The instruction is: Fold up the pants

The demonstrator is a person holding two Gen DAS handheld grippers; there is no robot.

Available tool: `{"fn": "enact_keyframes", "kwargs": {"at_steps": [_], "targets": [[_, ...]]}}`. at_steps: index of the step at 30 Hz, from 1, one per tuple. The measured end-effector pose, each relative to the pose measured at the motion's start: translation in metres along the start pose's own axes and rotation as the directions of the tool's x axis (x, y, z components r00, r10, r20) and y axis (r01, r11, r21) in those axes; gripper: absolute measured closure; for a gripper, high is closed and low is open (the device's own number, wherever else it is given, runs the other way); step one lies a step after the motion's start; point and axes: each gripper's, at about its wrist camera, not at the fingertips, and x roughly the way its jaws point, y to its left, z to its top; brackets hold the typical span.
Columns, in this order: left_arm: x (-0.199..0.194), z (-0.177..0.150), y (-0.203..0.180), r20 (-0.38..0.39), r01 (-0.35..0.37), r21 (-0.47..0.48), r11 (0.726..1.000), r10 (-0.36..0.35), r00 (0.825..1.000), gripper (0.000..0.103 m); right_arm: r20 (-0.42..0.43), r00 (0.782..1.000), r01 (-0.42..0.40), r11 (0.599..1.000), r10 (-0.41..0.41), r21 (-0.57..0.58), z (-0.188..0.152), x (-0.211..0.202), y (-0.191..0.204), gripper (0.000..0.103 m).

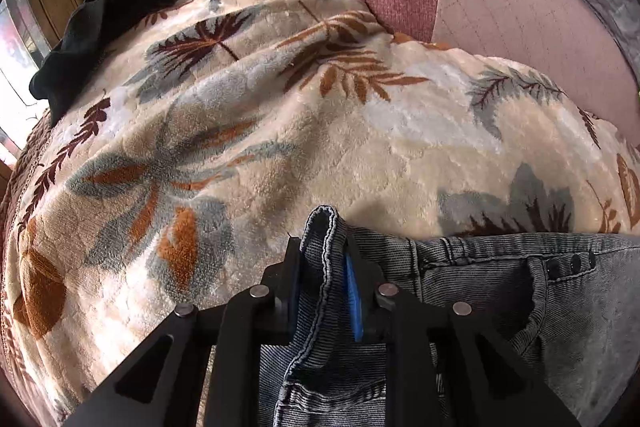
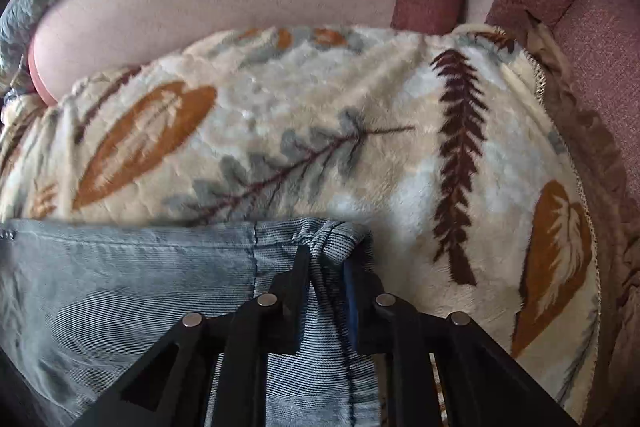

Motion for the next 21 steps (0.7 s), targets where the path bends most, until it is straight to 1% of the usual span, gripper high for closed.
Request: {"fn": "enact_keyframes", "kwargs": {"at_steps": [1,2,3,4,5,6,7,8,10,12,14,15,17,19,20,21], "targets": [[-0.003,0.0,0.0,0.01,-0.012,0.008,1.0,0.012,1.0,0.078,0.036,0.999,0.006,1.0,-0.006,-0.02,0.0,-0.005,0.003,0.083],[-0.008,-0.001,0.002,0.023,-0.02,0.005,1.0,0.02,1.0,0.076,0.049,0.999,-0.023,1.0,0.022,0.004,0.001,-0.011,-0.001,0.075],[-0.014,0.0,0.005,0.044,-0.023,0.0,1.0,0.023,0.999,0.074,0.061,0.995,-0.079,0.996,0.076,0.048,0.002,-0.018,-0.009,0.067],[-0.022,-0.001,0.009,0.066,-0.014,-0.008,1.0,0.014,0.998,0.074,0.08,0.991,-0.115,0.989,0.108,0.09,0.002,-0.026,-0.018,0.052],[-0.03,-0.003,0.014,0.084,-0.008,-0.023,1.0,0.01,0.996,0.074,0.102,0.989,-0.123,0.985,0.111,0.118,-0.001,-0.035,-0.026,0.044],[-0.038,-0.005,0.018,0.097,-0.005,-0.032,0.999,0.008,0.995,0.071,0.117,0.987,-0.123,0.984,0.108,0.131,-0.006,-0.045,-0.031,0.041],[-0.047,-0.011,0.022,0.1,0.005,-0.031,1.0,-0.002,0.995,0.063,0.115,0.986,-0.132,0.982,0.117,0.137,-0.012,-0.053,-0.037,0.04],[-0.055,-0.018,0.024,0.099,0.021,-0.029,0.999,-0.018,0.995,0.059,0.102,0.986,-0.149,0.979,0.135,0.137,-0.02,-0.059,-0.04,0.04],[-0.07,-0.039,0.031,0.108,0.054,-0.041,0.998,-0.05,0.993,0.043,0.061,0.987,-0.158,0.98,0.151,0.121,-0.044,-0.067,-0.045,0.04],[-0.079,-0.063,0.036,0.093,0.073,-0.047,0.996,-0.068,0.993,0.04,0.014,0.991,-0.134,0.984,0.134,0.116,-0.066,-0.065,-0.051,0.04],[-0.079,-0.086,0.038,0.065,0.077,-0.061,0.995,-0.073,0.995,0.04,-0.043,0.988,-0.144,0.981,0.151,0.128,-0.085,-0.054,-0.055,0.04],[-0.079,-0.097,0.038,0.044,0.071,-0.067,0.995,-0.068,0.997,0.04,-0.06,0.983,-0.163,0.976,0.172,0.141,-0.091,-0.049,-0.055,0.04],[-0.077,-0.112,0.039,0.026,0.072,-0.075,0.995,-0.071,0.997,0.04,-0.046,0.97,-0.23,0.962,0.239,0.15,-0.095,-0.046,-0.052,0.04],[-0.077,-0.118,0.041,0.02,0.076,-0.105,0.992,-0.074,0.997,0.04,-0.047,0.974,-0.214,0.969,0.221,0.12,-0.094,-0.043,-0.042,0.04],[-0.076,-0.119,0.042,0.017,0.084,-0.124,0.989,-0.083,0.996,0.04,-0.072,0.972,-0.214,0.968,0.225,0.127,-0.095,-0.037,-0.039,0.049],[-0.073,-0.12,0.043,0.003,0.086,-0.137,0.987,-0.087,0.996,0.04,-0.082,0.971,-0.214,0.968,0.226,0.135,-0.096,-0.035,-0.038,0.051]]}}
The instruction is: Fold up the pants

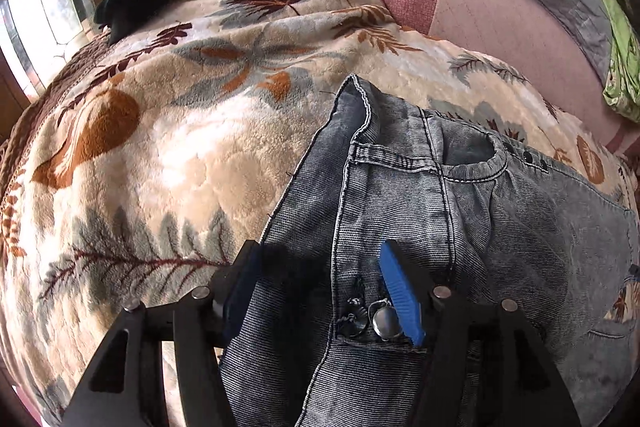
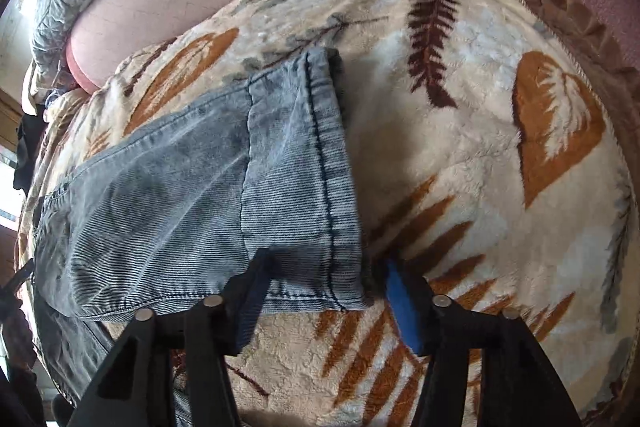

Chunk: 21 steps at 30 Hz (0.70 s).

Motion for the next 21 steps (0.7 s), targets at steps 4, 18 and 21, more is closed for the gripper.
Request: {"fn": "enact_keyframes", "kwargs": {"at_steps": [4,18,21], "targets": [[0.001,0.001,-0.002,-0.018,-0.027,0.001,1.0,0.027,0.999,0.041,0.022,1.0,0.009,1.0,-0.008,-0.03,-0.007,-0.018,0.009,0.079],[-0.027,0.01,-0.016,0.051,-0.158,0.092,0.983,0.154,0.987,0.047,0.058,0.986,0.162,0.984,-0.158,-0.072,-0.018,-0.04,0.006,0.04],[-0.047,0.008,-0.026,0.1,-0.087,0.095,0.992,0.078,0.992,0.045,0.123,0.991,0.058,0.998,-0.056,-0.014,-0.003,-0.06,-0.003,0.039]]}}
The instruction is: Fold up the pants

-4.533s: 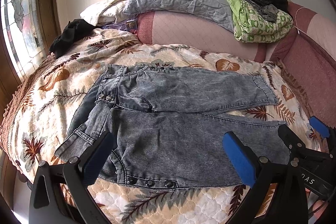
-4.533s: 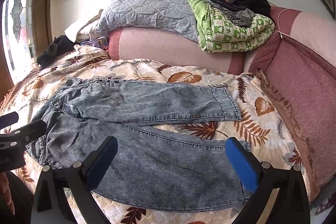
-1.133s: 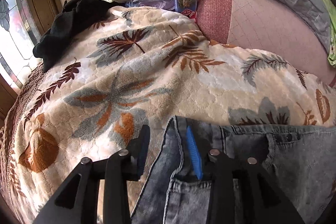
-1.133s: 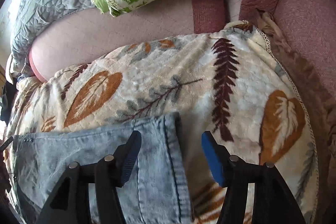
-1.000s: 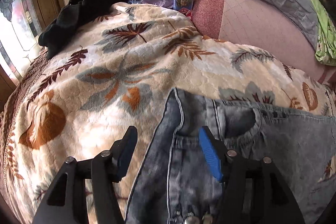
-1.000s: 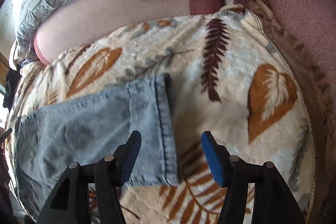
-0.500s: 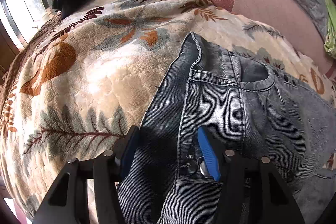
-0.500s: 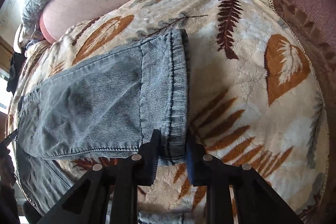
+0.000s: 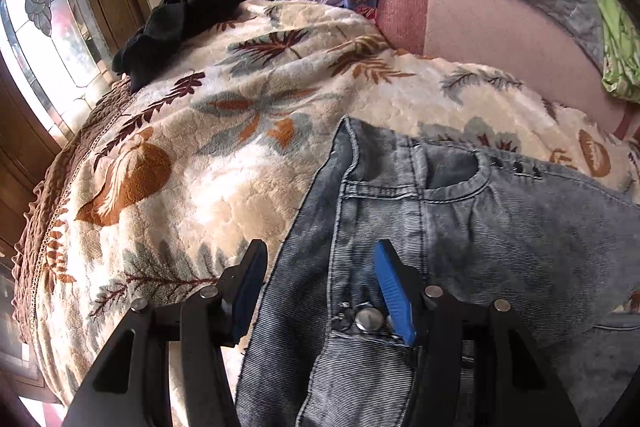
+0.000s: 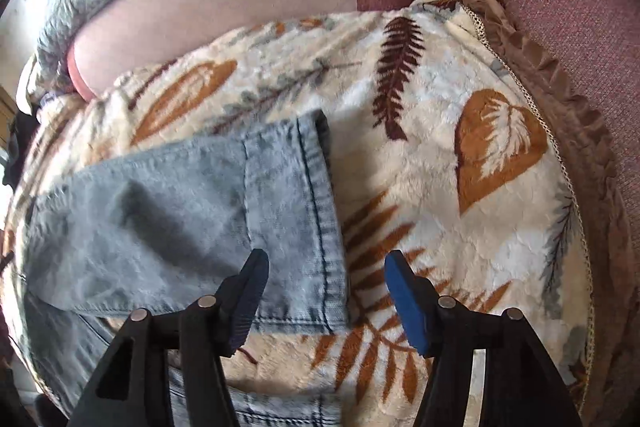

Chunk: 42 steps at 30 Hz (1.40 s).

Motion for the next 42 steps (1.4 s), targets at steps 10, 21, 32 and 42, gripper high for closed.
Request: {"fn": "enact_keyframes", "kwargs": {"at_steps": [10,21,32,42], "targets": [[0.038,0.006,0.009,-0.095,0.128,-0.14,0.982,-0.142,0.985,0.043,-0.021,0.994,-0.107,0.993,0.109,0.054,0.08,0.054,0.017,0.039],[0.097,0.065,0.032,-0.149,0.126,-0.243,0.962,-0.165,0.975,0.04,-0.107,0.992,-0.057,0.998,0.059,0.02,0.091,0.102,0.022,0.039],[0.118,0.11,0.038,-0.111,0.226,-0.33,0.916,-0.276,0.955,0.04,-0.122,0.99,-0.075,0.997,0.075,0.0,0.09,0.103,0.021,0.039],[0.113,0.106,0.021,-0.123,0.308,-0.294,0.905,-0.356,0.926,0.058,-0.12,0.99,-0.077,0.997,0.077,0.001,0.088,0.103,0.019,0.04]]}}
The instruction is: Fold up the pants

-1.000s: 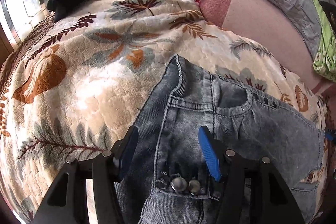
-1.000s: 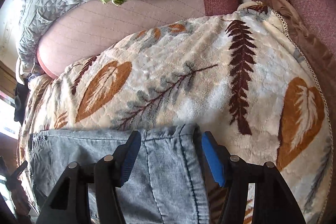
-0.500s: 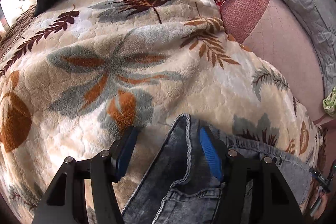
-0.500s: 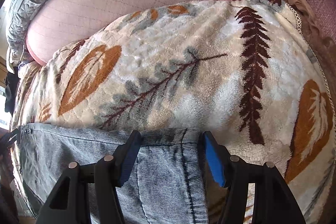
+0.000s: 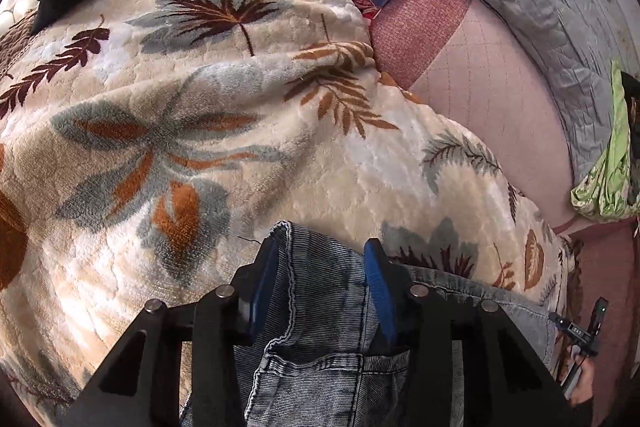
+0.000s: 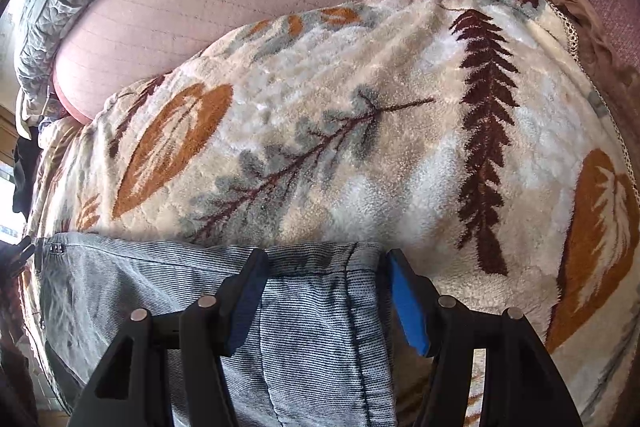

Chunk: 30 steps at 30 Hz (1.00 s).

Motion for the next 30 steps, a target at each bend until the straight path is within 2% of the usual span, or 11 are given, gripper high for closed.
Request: {"fn": "enact_keyframes", "kwargs": {"at_steps": [2,7,12,15,17,18,19,21,22,23,30], "targets": [[0.004,0.002,0.003,-0.002,-0.013,-0.024,1.0,0.013,1.0,0.058,-0.001,1.0,0.004,1.0,-0.004,0.0,0.0,0.0,0.001,0.04],[0.016,0.0,0.001,-0.036,-0.011,-0.006,1.0,0.011,0.999,0.073,-0.004,1.0,-0.001,1.0,0.001,0.0,0.002,0.0,0.0,0.044],[0.031,0.006,0.005,-0.062,-0.027,-0.044,0.999,0.024,0.998,0.074,-0.007,1.0,-0.001,1.0,0.001,-0.004,0.002,-0.001,-0.002,0.047],[0.032,0.004,0.0,-0.056,-0.039,-0.016,0.999,0.038,0.998,0.074,-0.011,1.0,-0.005,1.0,0.005,0.0,0.004,0.0,-0.003,0.047],[0.033,0.004,-0.001,-0.056,-0.056,-0.009,0.998,0.055,0.997,0.082,-0.011,1.0,-0.007,1.0,0.007,0.007,0.006,0.001,-0.004,0.047],[0.034,0.005,-0.002,-0.06,-0.072,-0.006,0.997,0.071,0.996,0.093,-0.013,1.0,-0.009,1.0,0.009,0.01,0.006,0.002,-0.005,0.047],[0.035,0.005,-0.001,-0.062,-0.076,-0.006,0.997,0.076,0.995,0.096,-0.013,1.0,-0.012,1.0,0.012,0.011,0.006,0.002,-0.005,0.047],[0.035,0.006,0.002,-0.062,-0.072,-0.011,0.997,0.071,0.996,0.097,-0.016,1.0,-0.02,1.0,0.02,0.01,0.005,0.001,-0.006,0.053],[0.034,0.007,0.003,-0.062,-0.071,-0.01,0.997,0.07,0.996,0.098,-0.017,1.0,-0.018,1.0,0.018,0.008,0.005,-0.001,-0.007,0.066],[0.034,0.007,0.003,-0.063,-0.07,-0.011,0.997,0.069,0.996,0.098,-0.016,1.0,-0.026,1.0,0.026,0.012,0.004,-0.003,-0.009,0.073],[0.034,0.007,0.006,-0.055,-0.064,-0.034,0.997,0.063,0.997,0.098,-0.027,0.999,-0.033,0.999,0.033,0.012,0.004,-0.004,-0.006,0.073]]}}
